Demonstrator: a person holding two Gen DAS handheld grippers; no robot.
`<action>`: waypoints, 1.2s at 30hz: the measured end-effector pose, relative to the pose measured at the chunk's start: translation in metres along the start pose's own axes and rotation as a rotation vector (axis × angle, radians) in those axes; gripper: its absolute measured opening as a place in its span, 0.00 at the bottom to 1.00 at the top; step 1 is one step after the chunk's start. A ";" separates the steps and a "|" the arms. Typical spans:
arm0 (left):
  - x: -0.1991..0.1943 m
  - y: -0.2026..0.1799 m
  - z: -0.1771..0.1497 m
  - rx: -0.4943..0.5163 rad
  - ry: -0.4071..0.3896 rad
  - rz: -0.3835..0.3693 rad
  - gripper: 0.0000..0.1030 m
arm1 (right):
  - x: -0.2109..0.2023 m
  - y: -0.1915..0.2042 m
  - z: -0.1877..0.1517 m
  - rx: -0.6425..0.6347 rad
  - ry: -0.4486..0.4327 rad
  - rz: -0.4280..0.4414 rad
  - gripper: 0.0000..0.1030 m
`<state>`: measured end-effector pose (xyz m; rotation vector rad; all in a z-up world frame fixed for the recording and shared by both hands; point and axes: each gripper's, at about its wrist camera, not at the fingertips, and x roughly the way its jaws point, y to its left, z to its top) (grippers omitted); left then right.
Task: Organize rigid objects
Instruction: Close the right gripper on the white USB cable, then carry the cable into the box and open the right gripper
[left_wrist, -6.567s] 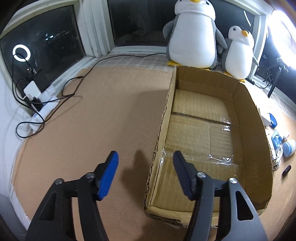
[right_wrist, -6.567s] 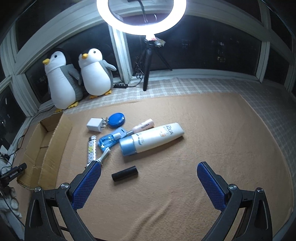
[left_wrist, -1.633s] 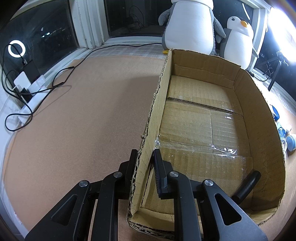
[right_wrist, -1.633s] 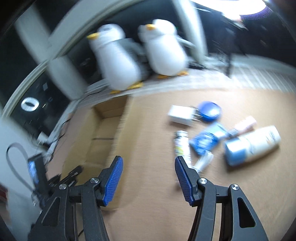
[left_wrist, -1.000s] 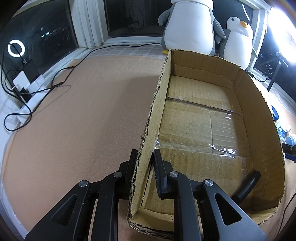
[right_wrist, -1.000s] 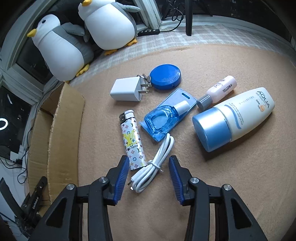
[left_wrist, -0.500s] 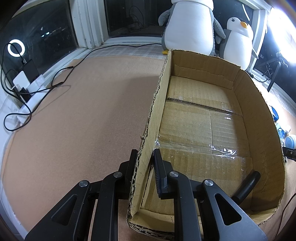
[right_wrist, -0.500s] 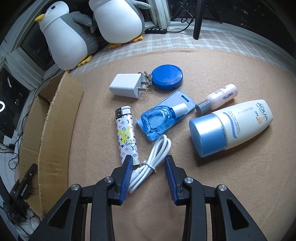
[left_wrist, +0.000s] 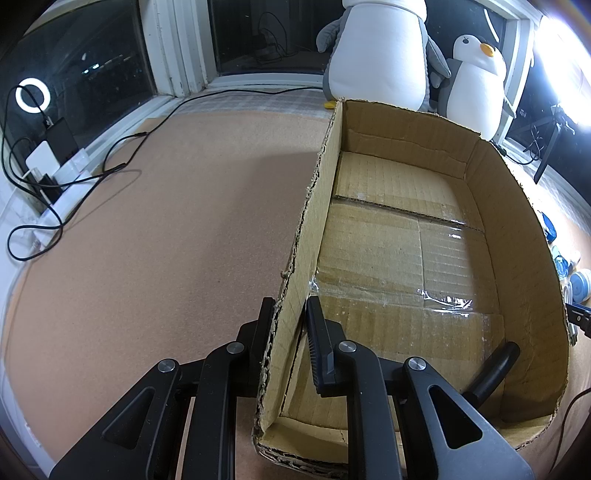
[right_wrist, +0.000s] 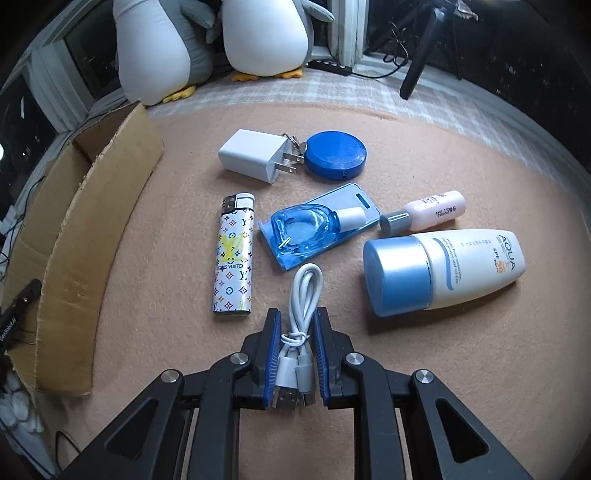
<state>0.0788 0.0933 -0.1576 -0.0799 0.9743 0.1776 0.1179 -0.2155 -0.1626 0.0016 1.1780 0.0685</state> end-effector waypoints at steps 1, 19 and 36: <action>0.000 0.000 0.000 0.001 0.000 0.000 0.15 | 0.000 -0.001 0.000 0.001 -0.008 0.009 0.13; 0.000 0.000 0.000 0.000 -0.001 -0.001 0.15 | -0.034 0.004 -0.003 0.077 -0.112 0.193 0.12; 0.000 0.001 -0.001 0.001 -0.001 -0.001 0.15 | -0.072 0.115 0.023 -0.111 -0.170 0.364 0.12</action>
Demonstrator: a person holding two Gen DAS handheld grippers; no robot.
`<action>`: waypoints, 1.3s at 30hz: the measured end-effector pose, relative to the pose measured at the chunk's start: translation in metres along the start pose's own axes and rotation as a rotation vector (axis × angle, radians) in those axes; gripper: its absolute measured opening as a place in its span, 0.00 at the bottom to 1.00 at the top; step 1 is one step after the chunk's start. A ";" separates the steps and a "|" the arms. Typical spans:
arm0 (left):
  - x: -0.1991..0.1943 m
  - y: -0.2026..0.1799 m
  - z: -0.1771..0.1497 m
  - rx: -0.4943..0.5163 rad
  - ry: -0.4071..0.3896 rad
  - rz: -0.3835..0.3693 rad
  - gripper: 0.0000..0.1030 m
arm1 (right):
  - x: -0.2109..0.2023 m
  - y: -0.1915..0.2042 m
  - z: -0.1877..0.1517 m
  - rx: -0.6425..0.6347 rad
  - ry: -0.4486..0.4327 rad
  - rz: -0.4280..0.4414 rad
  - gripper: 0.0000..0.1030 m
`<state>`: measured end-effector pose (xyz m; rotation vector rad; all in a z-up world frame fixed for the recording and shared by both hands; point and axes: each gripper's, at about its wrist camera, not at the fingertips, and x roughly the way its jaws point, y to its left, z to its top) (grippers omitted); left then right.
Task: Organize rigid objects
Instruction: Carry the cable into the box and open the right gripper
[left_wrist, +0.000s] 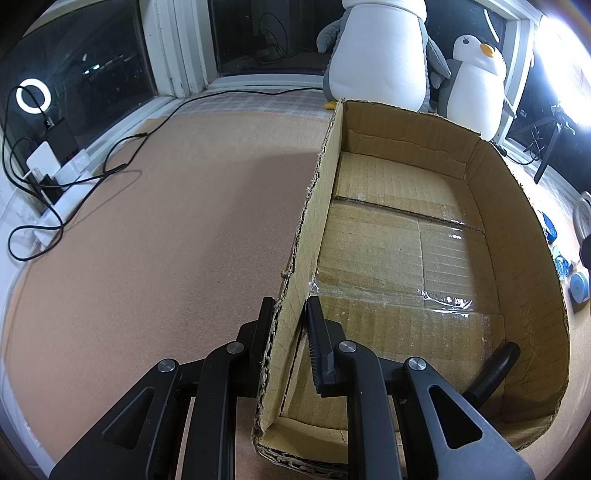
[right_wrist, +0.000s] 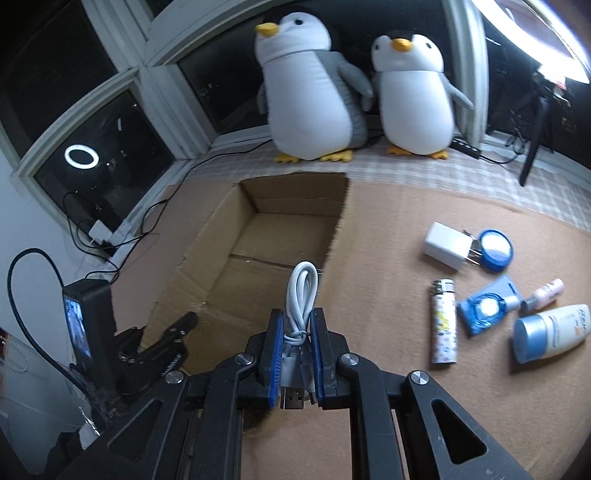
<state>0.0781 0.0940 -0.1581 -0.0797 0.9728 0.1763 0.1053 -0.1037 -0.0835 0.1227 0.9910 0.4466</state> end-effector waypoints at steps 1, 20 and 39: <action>0.000 0.000 0.000 0.000 0.000 0.000 0.15 | 0.002 0.006 0.001 -0.008 0.002 0.007 0.12; 0.000 0.000 0.000 -0.001 -0.001 -0.001 0.15 | 0.043 0.045 -0.003 -0.069 0.058 0.039 0.12; -0.001 0.001 0.001 -0.002 -0.002 -0.001 0.15 | 0.023 0.029 -0.004 -0.056 0.008 0.077 0.46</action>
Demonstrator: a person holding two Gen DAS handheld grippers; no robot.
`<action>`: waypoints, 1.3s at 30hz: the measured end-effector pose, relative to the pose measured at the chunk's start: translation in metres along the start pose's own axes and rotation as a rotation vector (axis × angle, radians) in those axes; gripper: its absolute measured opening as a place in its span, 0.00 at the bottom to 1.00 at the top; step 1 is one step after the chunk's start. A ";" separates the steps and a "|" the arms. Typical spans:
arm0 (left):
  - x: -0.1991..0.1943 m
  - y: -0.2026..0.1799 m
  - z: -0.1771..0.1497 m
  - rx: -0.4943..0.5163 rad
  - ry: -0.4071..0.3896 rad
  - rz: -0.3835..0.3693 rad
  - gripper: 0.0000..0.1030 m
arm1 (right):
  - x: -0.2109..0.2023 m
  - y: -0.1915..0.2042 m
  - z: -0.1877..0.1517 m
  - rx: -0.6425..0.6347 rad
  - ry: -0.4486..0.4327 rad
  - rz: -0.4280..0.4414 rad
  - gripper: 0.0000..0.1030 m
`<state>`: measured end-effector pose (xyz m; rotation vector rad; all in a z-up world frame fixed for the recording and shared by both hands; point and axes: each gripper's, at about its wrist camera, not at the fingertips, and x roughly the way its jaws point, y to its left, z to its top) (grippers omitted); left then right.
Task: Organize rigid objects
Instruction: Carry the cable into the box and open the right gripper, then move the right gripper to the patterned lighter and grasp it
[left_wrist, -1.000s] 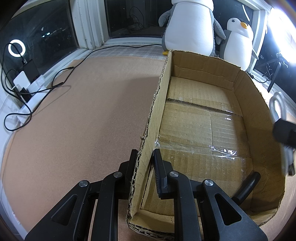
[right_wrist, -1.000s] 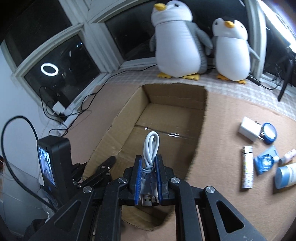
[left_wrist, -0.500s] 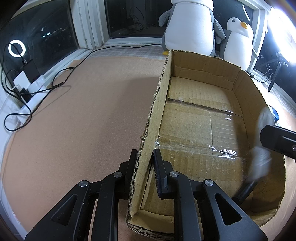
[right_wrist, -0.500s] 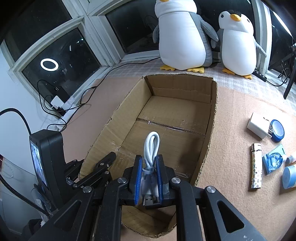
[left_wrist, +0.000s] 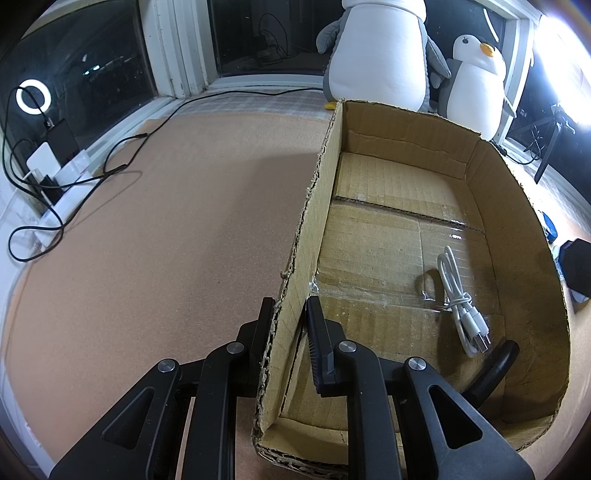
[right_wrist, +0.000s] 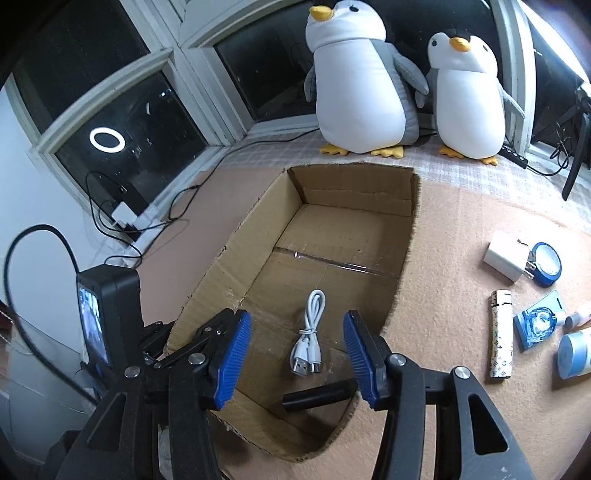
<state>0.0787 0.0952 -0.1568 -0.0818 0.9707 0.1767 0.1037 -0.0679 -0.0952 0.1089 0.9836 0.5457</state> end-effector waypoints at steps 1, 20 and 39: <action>0.000 0.000 0.000 0.000 0.000 0.000 0.15 | -0.002 -0.002 0.000 0.000 -0.002 -0.005 0.46; 0.000 0.000 0.000 0.000 -0.001 0.000 0.15 | -0.035 -0.107 -0.026 0.103 0.013 -0.114 0.46; 0.000 0.000 -0.001 0.002 -0.001 0.000 0.15 | 0.012 -0.152 -0.015 0.169 0.078 -0.208 0.39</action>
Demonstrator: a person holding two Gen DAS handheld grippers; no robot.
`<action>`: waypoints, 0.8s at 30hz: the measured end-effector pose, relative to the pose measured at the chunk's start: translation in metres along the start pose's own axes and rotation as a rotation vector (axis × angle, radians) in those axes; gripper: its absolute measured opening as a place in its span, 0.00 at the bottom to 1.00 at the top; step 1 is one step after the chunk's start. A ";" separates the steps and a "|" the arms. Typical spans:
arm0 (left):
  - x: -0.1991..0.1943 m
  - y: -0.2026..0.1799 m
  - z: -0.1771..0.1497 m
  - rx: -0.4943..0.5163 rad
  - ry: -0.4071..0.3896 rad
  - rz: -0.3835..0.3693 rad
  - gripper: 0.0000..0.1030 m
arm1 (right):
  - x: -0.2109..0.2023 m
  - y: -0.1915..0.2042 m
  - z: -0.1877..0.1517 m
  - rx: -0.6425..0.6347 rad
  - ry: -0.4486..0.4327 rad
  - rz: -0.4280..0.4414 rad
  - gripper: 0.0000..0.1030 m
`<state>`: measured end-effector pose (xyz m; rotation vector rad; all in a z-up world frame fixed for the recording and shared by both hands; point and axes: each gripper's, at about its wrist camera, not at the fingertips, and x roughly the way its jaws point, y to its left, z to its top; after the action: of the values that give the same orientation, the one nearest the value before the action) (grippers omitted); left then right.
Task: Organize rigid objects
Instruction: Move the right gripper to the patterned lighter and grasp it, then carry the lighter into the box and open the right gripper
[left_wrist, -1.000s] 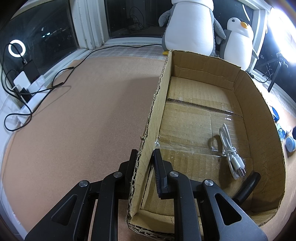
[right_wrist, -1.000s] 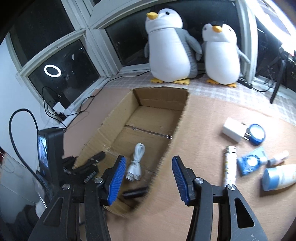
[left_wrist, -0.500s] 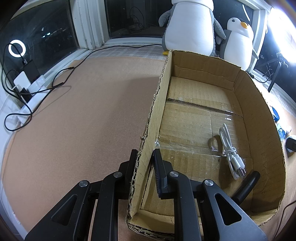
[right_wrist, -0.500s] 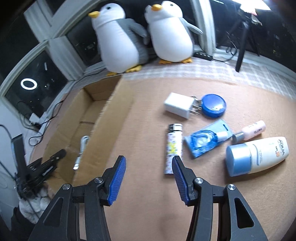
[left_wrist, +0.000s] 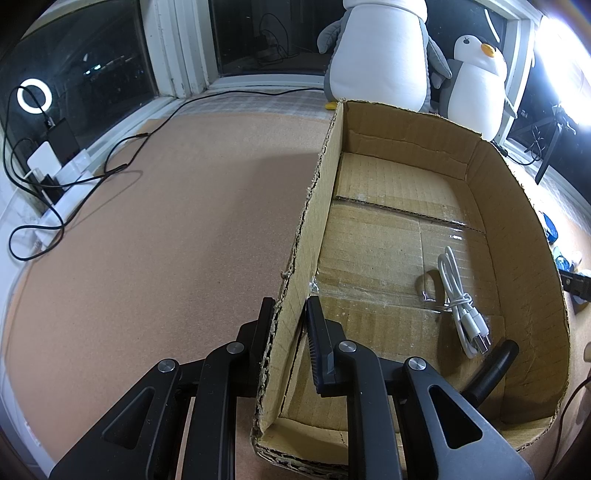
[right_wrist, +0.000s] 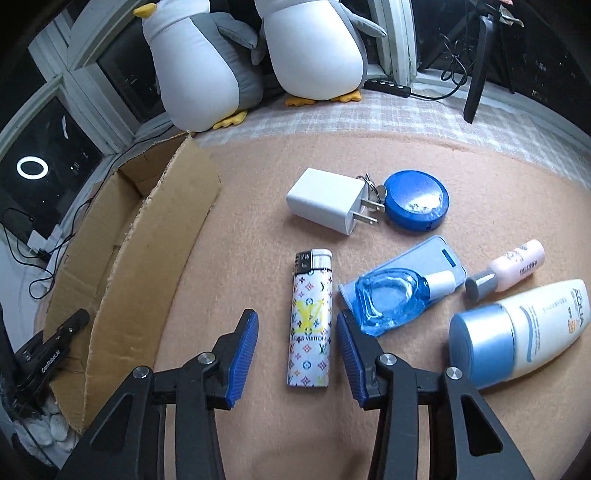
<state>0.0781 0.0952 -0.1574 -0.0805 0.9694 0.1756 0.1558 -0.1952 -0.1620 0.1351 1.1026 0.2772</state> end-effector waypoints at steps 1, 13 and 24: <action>0.000 0.000 0.000 0.000 0.000 0.000 0.15 | 0.001 0.001 0.002 -0.004 -0.001 -0.004 0.38; 0.000 0.000 0.000 0.000 0.000 0.000 0.15 | 0.007 0.013 -0.001 -0.142 -0.007 -0.122 0.21; 0.000 0.000 0.000 0.000 -0.001 0.000 0.15 | 0.001 0.014 -0.006 -0.120 -0.018 -0.104 0.20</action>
<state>0.0778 0.0951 -0.1576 -0.0801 0.9686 0.1758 0.1486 -0.1819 -0.1627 -0.0264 1.0683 0.2472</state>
